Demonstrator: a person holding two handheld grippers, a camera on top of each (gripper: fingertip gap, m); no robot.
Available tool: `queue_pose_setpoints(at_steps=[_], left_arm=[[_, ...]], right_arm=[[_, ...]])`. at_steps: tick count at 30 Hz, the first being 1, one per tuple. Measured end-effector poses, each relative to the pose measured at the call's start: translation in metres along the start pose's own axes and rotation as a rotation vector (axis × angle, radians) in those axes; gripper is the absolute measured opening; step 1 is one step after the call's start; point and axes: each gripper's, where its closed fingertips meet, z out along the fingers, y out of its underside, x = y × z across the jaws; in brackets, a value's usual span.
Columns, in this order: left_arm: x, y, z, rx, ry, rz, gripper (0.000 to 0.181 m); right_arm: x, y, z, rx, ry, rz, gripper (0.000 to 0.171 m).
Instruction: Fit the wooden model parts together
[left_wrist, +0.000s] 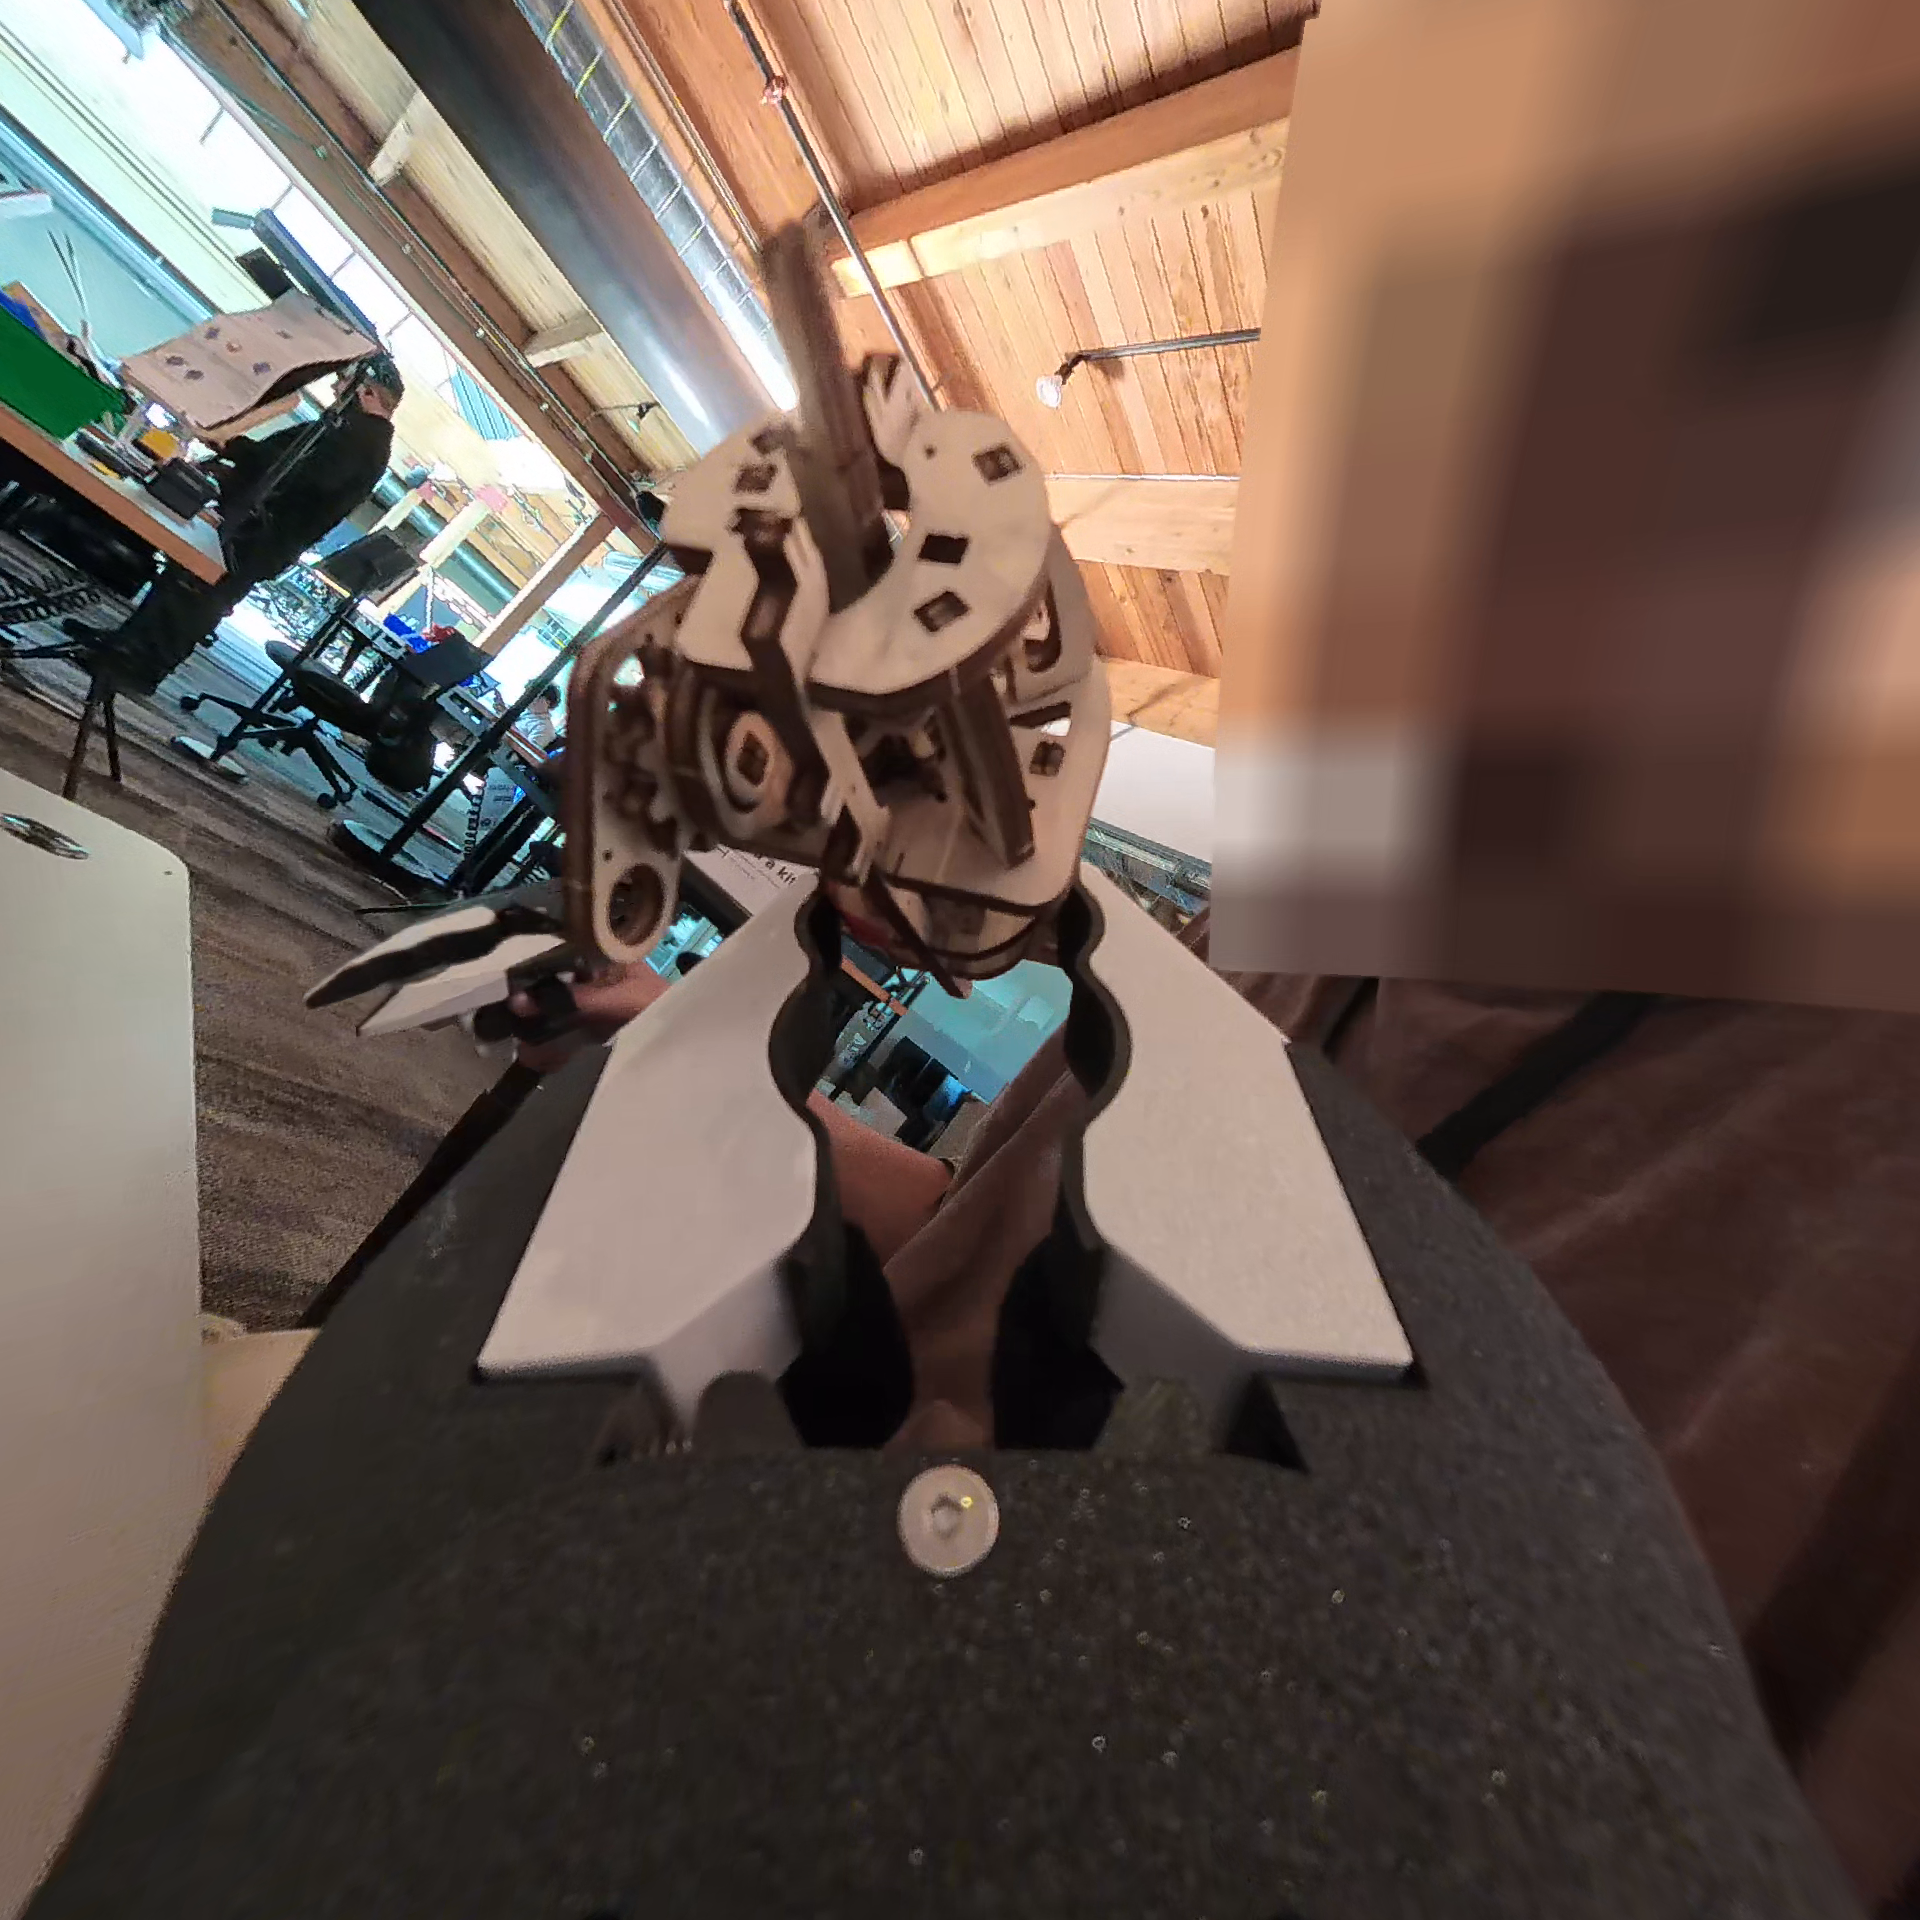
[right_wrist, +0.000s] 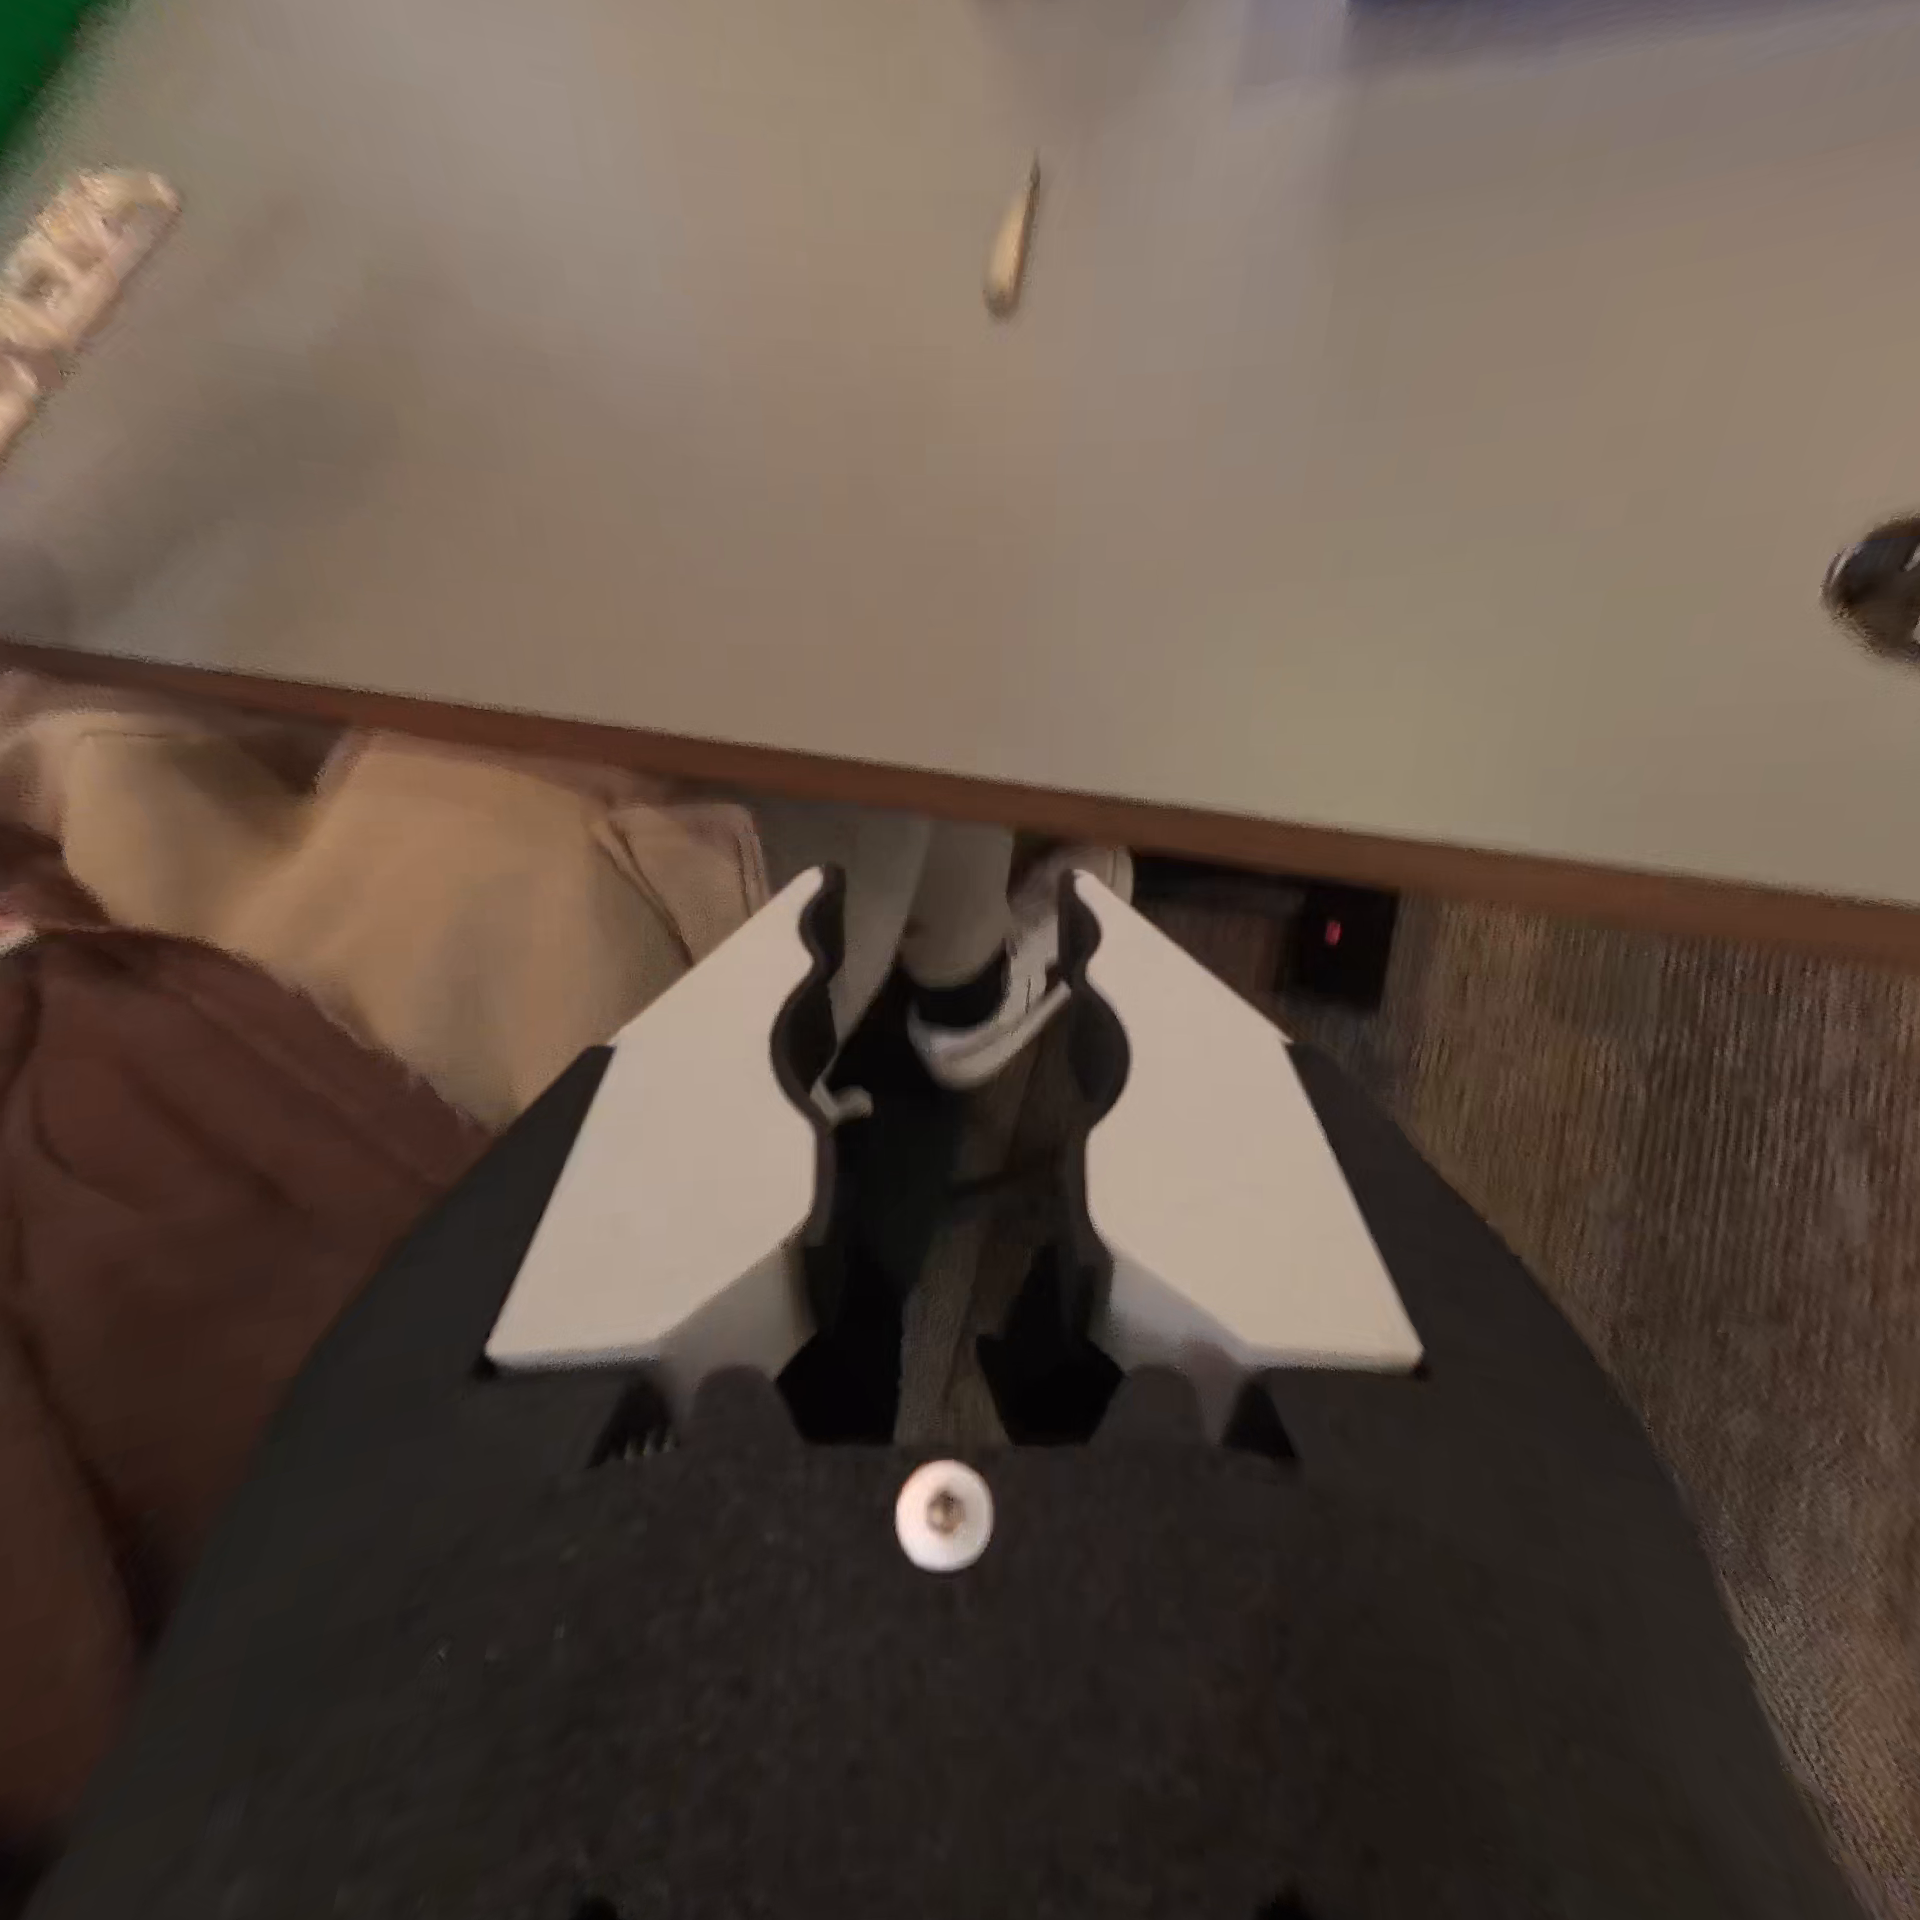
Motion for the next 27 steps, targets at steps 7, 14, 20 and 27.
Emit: queue_pose_setpoints(at_steps=[7, 14, 20, 27], left_arm=[[-0.018, 0.006, 0.001, -0.005, -0.086, -0.014, 0.04], [-0.057, 0.032, -0.012, -0.087, -0.368, 0.019, 0.039], [-0.043, 0.059, -0.018, 0.017, -0.399, -0.037, 0.04], [-0.011, 0.117, 0.005, -0.043, -0.435, 0.034, 0.04]], right_arm=[[0.012, 0.051, 0.021, -0.3, 0.1, -0.037, 0.031], [-0.034, 0.19, 0.015, -0.958, -0.175, 0.044, 0.021], [-0.053, 0.241, -0.011, -1.116, -0.247, 0.057, 0.021], [-0.041, 0.287, -0.027, -1.067, -0.179, 0.049, 0.029]])
